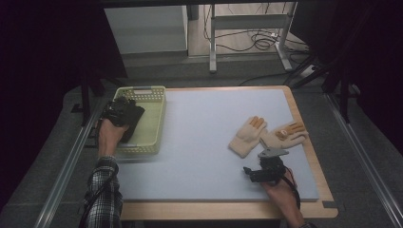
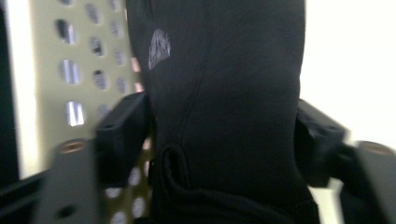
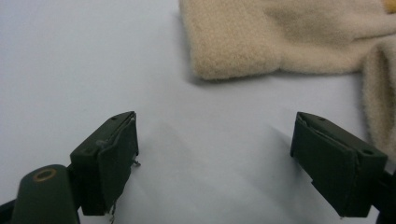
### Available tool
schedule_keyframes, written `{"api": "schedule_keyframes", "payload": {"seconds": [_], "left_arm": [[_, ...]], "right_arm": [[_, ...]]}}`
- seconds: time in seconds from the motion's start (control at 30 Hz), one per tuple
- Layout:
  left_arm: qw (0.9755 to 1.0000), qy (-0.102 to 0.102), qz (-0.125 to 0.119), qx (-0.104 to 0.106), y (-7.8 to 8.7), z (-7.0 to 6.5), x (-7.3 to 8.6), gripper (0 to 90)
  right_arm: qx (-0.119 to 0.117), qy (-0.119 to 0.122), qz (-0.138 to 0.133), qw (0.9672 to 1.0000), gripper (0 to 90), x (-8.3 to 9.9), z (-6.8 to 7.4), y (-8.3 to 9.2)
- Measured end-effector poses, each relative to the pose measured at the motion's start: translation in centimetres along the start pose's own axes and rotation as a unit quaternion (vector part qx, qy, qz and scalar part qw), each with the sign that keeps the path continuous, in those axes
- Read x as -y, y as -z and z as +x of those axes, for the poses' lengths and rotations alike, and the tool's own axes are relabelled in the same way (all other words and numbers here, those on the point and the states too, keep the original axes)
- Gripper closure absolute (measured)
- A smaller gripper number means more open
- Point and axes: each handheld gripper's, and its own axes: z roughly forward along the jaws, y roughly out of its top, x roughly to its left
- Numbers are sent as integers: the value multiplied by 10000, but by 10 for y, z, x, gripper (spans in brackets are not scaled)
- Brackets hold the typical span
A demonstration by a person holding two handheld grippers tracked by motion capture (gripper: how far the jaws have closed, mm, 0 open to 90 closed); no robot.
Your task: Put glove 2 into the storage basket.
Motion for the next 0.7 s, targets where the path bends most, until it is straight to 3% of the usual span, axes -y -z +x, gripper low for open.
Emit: {"api": "schedule_keyframes", "payload": {"seconds": [0.07, 0.1, 0.13, 0.2, 0.33, 0.37, 0.43, 0.5, 0.53, 0.6, 0.67, 0.7], "left_arm": [[10000, -42, 14, 6, 1, -2, -1, 146], [9999, -118, -7, -38, 3, -4, -1, 146], [9998, -168, -29, -80, 7, -6, -2, 87], [9998, -171, -59, -39, 9, -6, -2, 62], [9992, -73, -256, 303, 23, -1, 1, 46], [9992, -73, -256, 303, 23, -1, 1, 37], [9978, -45, -408, 519, 30, 2, 4, 32], [9945, -67, -687, 782, 37, 3, 9, 30], [9945, -67, -687, 782, 37, 3, 9, 30], [9918, -118, -869, 926, 43, 1, 12, 29], [9869, -171, -1154, 1113, 49, -3, 17, 28], [9869, -171, -1154, 1113, 49, -3, 17, 28]], "right_arm": [[1, 1, 1, 10000, 147, 0, 0, 0], [1, 0, 1, 10000, 147, 0, 0, 0], [1, 1, 1, 10000, 147, 0, 0, 0], [2, 0, 1, 10000, 148, 0, 0, 0], [0, 2, 1, 10000, 147, 0, 0, 0], [1, 3, 1, 10000, 148, 0, 0, 0], [0, 2, 0, 10000, 147, 0, 0, 0], [0, 1, 0, 10000, 148, 0, 0, 0], [-1, -1, 1, 10000, 147, 0, 0, 0], [0, 2, 1, 10000, 147, 0, 0, 0], [1, 4, 1, 10000, 147, 0, 0, 0], [2, 8, 12, 10000, 147, 0, 0, 0]]}}
